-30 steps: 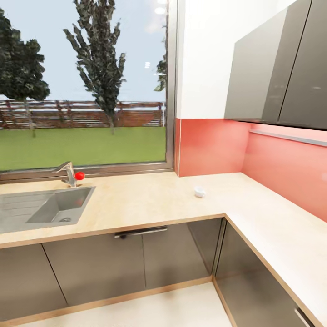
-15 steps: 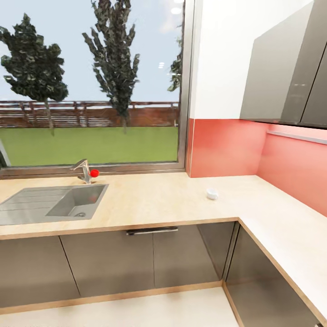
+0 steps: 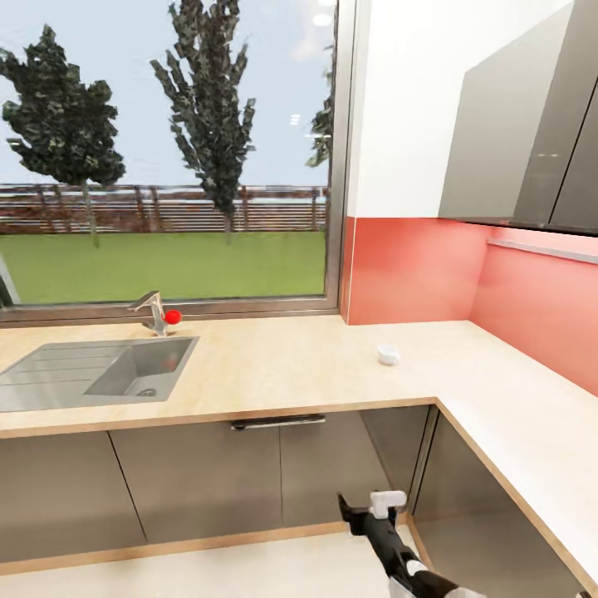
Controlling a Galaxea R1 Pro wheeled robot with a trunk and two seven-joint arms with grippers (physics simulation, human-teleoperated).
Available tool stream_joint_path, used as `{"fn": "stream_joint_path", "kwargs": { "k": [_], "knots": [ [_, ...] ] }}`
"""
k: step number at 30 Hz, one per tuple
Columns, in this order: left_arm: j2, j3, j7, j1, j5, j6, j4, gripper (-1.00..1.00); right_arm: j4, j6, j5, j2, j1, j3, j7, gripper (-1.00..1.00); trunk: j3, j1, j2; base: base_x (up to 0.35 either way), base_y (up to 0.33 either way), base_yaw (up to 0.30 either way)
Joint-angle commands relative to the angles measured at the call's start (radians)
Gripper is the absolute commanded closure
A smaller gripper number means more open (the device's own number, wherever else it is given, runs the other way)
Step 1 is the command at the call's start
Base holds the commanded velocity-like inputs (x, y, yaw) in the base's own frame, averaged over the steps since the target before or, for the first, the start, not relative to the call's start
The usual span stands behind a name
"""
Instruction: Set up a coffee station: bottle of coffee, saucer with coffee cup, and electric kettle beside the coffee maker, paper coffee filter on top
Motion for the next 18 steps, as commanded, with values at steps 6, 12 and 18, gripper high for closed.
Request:
{"fn": "stream_joint_path", "kwargs": {
  "k": [6,12,18],
  "knots": [
    [-0.004,0.01,-0.006,0.0,-0.009,-0.002,-0.002,-1.0,-0.007,-0.003,-0.075,0.0,-0.079,0.003,0.007,-1.0,-0.001,0.0,-0.001,-0.066,0.0,0.0],
    [-0.006,0.01,-0.006,-0.002,-0.009,-0.002,-0.005,-1.0,-0.007,-0.003,-0.088,-0.004,-0.129,0.003,0.007,-1.0,-0.001,0.0,-0.001,-0.288,0.0,0.0],
    [-0.008,0.01,-0.006,-0.004,-0.009,-0.001,-0.006,-1.0,-0.007,-0.002,-0.103,-0.007,-0.185,-0.059,0.007,-1.0,-0.001,0.0,-0.001,-0.127,0.0,0.0]
  ]
}}
